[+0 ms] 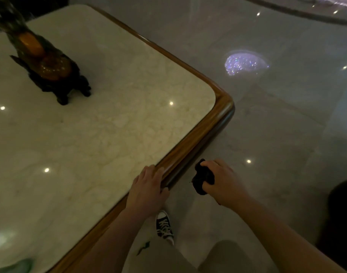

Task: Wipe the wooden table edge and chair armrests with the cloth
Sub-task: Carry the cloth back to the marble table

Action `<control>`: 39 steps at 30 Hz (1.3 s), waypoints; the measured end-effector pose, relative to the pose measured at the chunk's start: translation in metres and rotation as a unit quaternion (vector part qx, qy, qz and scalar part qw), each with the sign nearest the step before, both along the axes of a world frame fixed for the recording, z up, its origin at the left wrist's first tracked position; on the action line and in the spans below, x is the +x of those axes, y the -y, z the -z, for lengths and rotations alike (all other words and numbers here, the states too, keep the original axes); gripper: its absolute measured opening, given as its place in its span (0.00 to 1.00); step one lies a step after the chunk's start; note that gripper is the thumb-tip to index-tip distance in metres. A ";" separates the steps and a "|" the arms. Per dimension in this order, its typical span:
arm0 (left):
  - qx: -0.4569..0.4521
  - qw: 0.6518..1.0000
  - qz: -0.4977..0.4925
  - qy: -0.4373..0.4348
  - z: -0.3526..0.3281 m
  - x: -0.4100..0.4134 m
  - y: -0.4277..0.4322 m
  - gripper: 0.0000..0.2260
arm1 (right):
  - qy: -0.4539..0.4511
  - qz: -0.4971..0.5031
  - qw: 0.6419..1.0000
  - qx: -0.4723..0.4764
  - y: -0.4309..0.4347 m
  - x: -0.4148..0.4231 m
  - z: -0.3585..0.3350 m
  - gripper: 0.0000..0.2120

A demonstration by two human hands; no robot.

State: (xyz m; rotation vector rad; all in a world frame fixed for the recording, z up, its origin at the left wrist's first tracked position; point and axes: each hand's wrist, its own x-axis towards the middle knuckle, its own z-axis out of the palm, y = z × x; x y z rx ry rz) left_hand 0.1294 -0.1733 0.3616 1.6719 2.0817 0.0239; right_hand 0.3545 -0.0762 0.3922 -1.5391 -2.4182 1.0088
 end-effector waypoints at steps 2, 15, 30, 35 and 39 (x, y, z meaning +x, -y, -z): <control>-0.014 1.000 -0.010 0.009 0.007 -0.020 -0.009 0.30 | 0.001 -0.014 1.000 -0.008 -0.010 -0.024 0.007 0.25; -0.056 0.998 -0.033 0.001 0.098 -0.083 -0.086 0.29 | 0.046 -0.103 0.992 -0.054 -0.124 -0.108 0.096 0.25; -0.035 0.985 -0.114 -0.122 0.297 -0.126 -0.222 0.32 | 0.010 -0.149 0.988 0.033 -0.277 -0.198 0.295 0.22; -0.031 0.983 -0.141 -0.117 0.335 -0.124 -0.237 0.33 | 0.021 -0.159 0.983 0.095 -0.300 -0.205 0.330 0.23; -0.028 0.980 -0.163 -0.112 0.354 -0.117 -0.235 0.34 | 0.088 -0.178 0.977 0.083 -0.302 -0.198 0.350 0.32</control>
